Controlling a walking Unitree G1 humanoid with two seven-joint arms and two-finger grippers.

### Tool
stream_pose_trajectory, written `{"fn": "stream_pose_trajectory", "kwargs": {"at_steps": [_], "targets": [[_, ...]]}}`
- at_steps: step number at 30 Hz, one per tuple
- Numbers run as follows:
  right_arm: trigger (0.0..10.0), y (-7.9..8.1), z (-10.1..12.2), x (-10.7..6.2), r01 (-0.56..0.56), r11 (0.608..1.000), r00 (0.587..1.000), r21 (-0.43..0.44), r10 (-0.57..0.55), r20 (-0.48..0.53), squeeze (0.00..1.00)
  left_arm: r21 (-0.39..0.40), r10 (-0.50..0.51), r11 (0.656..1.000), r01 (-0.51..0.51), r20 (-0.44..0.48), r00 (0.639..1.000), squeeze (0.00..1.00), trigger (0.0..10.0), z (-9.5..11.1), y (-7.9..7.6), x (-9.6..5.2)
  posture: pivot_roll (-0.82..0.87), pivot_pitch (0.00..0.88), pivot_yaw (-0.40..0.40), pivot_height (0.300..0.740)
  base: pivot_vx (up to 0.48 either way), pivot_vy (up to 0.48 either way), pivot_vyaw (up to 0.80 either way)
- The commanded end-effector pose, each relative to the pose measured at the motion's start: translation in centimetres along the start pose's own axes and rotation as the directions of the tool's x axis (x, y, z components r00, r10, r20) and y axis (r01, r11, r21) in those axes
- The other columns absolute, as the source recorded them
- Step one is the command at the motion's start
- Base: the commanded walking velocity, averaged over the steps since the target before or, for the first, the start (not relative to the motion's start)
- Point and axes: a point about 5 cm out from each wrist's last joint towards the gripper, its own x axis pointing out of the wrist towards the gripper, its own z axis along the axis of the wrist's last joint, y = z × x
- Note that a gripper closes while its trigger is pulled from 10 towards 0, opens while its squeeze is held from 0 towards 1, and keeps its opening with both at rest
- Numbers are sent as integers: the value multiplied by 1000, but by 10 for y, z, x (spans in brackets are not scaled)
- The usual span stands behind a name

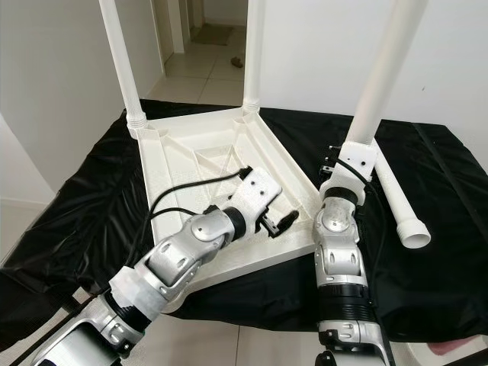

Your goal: Building children table

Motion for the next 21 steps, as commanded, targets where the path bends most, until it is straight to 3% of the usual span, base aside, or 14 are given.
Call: {"fn": "stream_pose_trajectory", "kwargs": {"at_steps": [1, 13, 21], "targets": [[10000, -1, 6, 0, 5, 1000, 1000, -4, -5, 18, 0, 20, -38, 999, 39, -30, 999, 0, 10000, -7, -9, 4, 1, 5, 6, 740, 0, 0, 0], [10000, -1, 9, -1, 13, 1000, 1000, -13, -13, 26, 0, 34, -101, 994, 105, -106, 989, 0, 10000, -18, -27, 16, -8, 17, 20, 740, 0, 0, 0], [10000, -5, 9, -2, 29, 999, 999, -22, -29, 20, 0, 33, -160, 986, 164, -104, 982, 0, 10000, -17, -36, 18, -14, 27, 27, 740, 0, 0, 0]]}}
